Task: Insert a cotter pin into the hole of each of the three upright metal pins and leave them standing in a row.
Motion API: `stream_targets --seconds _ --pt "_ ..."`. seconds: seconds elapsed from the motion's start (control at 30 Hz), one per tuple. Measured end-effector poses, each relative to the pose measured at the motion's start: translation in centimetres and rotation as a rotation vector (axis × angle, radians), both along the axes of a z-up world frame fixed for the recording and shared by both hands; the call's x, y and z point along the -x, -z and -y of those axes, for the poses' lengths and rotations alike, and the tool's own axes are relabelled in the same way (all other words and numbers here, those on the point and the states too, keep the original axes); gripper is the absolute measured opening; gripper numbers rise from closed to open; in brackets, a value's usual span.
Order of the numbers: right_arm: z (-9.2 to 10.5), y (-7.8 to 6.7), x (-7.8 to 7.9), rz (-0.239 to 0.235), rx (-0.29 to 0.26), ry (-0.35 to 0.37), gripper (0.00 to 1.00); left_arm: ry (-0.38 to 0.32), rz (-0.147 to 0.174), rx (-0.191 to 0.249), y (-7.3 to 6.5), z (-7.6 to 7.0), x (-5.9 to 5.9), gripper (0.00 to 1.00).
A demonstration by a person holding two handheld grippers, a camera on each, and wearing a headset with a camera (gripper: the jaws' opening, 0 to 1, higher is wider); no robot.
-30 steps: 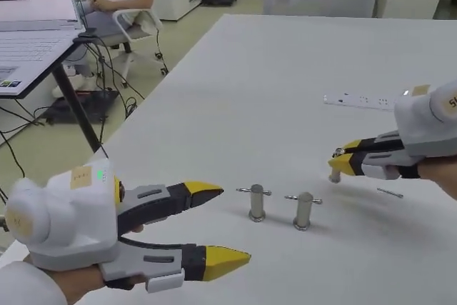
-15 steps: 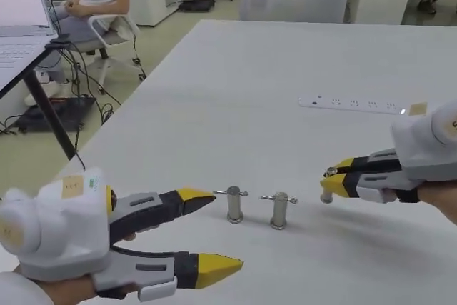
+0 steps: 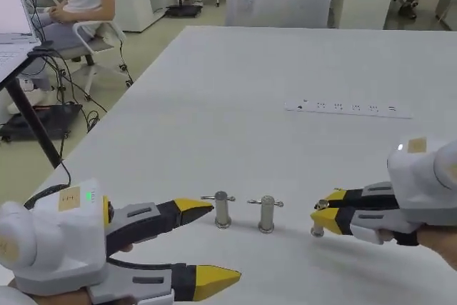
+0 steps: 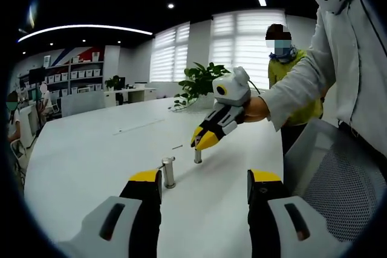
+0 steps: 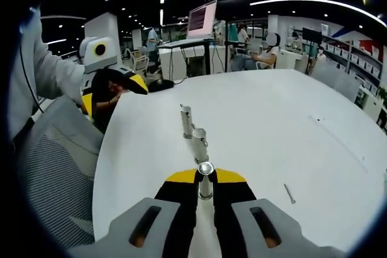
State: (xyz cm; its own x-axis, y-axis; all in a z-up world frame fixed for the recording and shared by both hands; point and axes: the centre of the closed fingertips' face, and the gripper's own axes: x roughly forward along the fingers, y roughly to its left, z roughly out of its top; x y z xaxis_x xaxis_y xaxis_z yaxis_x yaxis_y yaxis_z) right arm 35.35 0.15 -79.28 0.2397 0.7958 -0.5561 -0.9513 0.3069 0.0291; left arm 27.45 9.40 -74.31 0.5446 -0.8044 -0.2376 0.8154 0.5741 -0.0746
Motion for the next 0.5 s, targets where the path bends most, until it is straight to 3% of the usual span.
stream_targets --seconds 0.5 --pt "-0.8 1.7 1.9 -0.020 -0.013 0.010 0.09 0.009 -0.005 0.002 0.4 0.3 -0.1 0.57"
